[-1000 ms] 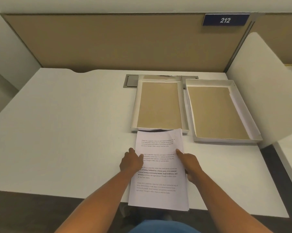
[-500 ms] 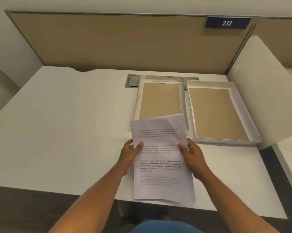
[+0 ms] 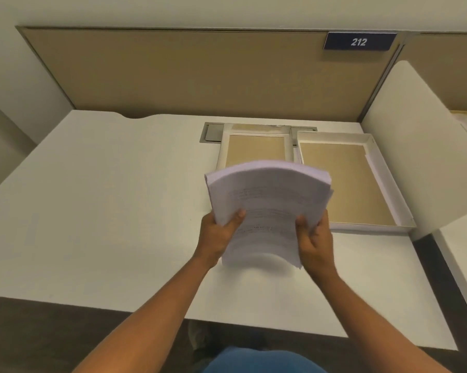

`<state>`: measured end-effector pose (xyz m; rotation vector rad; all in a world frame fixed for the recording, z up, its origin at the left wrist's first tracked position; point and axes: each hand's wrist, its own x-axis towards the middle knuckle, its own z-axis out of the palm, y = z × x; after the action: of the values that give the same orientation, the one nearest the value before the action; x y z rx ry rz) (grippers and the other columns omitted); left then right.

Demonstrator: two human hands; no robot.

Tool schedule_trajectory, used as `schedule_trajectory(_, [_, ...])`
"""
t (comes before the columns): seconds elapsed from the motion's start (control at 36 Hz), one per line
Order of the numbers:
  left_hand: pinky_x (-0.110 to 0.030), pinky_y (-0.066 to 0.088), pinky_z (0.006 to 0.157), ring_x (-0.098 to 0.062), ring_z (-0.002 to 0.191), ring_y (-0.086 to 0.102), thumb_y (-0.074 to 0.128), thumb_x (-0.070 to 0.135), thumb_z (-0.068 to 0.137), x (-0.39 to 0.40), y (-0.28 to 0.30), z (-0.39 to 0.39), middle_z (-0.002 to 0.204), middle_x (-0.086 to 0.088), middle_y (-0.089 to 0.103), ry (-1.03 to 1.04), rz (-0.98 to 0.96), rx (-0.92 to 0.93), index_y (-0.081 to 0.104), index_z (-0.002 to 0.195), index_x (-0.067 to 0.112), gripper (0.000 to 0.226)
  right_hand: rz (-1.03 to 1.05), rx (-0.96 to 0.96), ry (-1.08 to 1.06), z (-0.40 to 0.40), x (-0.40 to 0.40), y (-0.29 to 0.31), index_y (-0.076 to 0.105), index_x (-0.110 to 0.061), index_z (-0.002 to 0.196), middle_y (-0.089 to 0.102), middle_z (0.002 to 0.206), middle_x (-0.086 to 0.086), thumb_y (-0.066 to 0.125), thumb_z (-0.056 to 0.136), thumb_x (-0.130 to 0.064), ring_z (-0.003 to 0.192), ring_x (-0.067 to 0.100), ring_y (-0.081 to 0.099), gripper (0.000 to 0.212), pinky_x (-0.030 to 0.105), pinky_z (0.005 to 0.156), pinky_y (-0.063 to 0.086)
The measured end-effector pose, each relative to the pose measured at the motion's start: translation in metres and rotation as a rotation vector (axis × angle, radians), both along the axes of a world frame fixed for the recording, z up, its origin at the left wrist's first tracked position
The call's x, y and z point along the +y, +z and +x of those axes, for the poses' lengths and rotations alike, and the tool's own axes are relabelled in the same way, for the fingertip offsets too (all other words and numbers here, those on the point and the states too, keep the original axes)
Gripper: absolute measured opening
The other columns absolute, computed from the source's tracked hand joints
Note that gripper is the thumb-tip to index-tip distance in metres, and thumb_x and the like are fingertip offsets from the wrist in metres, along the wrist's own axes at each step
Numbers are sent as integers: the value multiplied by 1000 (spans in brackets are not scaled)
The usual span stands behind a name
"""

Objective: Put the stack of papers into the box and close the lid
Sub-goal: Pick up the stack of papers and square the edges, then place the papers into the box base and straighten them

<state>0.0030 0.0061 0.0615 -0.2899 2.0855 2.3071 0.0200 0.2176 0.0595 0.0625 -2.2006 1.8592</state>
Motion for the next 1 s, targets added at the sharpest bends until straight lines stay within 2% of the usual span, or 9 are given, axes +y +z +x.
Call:
schedule_trajectory(0.11, [-45,62,77,-15,81,73,84,28,78,16,-28,25,79,8,77,145,-115,-72,76,75,32,9,12,-55,-44,21,-13,-25,39,-54,126,62,108,-30,52,95,-30,99,-4,62,41,9,70,53])
schedule_trajectory(0.19, [-39,63,73,-5,72,70,83,34,77,26,-31,31,78,14,76,202,-82,-54,76,74,46,14,34,-68,-56,19,-14,-22,42,-59,119,61,105,-33,51,94,-32,97,-5,62,38,10,70,54])
schedule_trajectory(0.31, [-28,63,64,-4,79,71,81,46,71,19,-30,28,85,16,75,214,-90,18,74,84,50,15,49,-79,-67,15,-10,-18,41,-61,116,59,104,-32,52,93,-35,97,-4,61,36,12,67,56])
schedule_trajectory(0.42, [-21,60,65,-4,81,71,83,36,75,16,-43,32,86,21,74,132,-190,15,70,85,56,25,13,-136,-66,23,-8,-41,44,-24,133,61,109,-17,55,89,-34,97,-8,60,46,7,70,53])
schedule_trajectory(0.47, [-23,61,65,-10,79,71,82,27,80,18,-54,36,81,21,73,125,-245,12,69,82,56,32,26,-158,-64,26,-5,-51,45,-17,133,62,109,-8,54,88,-32,97,-6,60,48,6,70,52])
schedule_trajectory(0.61, [-13,55,60,0,78,69,81,30,80,17,-60,32,82,22,73,200,-209,19,70,86,54,27,68,-181,-62,12,-2,-51,49,-23,129,63,107,-17,55,92,-29,97,-2,61,38,6,68,52])
schedule_trajectory(0.78, [-20,59,62,-8,75,70,83,30,78,-2,-78,15,79,20,74,106,-306,0,69,79,51,25,102,-257,-94,19,-10,-76,47,-26,129,63,108,-16,61,93,-22,97,-1,62,39,7,66,52])
schedule_trajectory(0.92, [-11,54,67,4,83,71,81,37,77,-11,-77,-13,90,20,76,19,-265,-44,73,89,44,16,164,-273,-144,-2,-13,-67,45,-26,132,58,109,-29,56,92,-34,95,-18,58,42,0,65,46])
schedule_trajectory(1.0, [-12,57,71,5,88,72,83,36,77,-19,-70,-38,96,21,76,-55,-262,-33,71,94,44,23,211,-274,-169,-28,-16,-53,46,-37,119,59,103,-31,57,90,-36,90,-21,58,31,0,60,45])
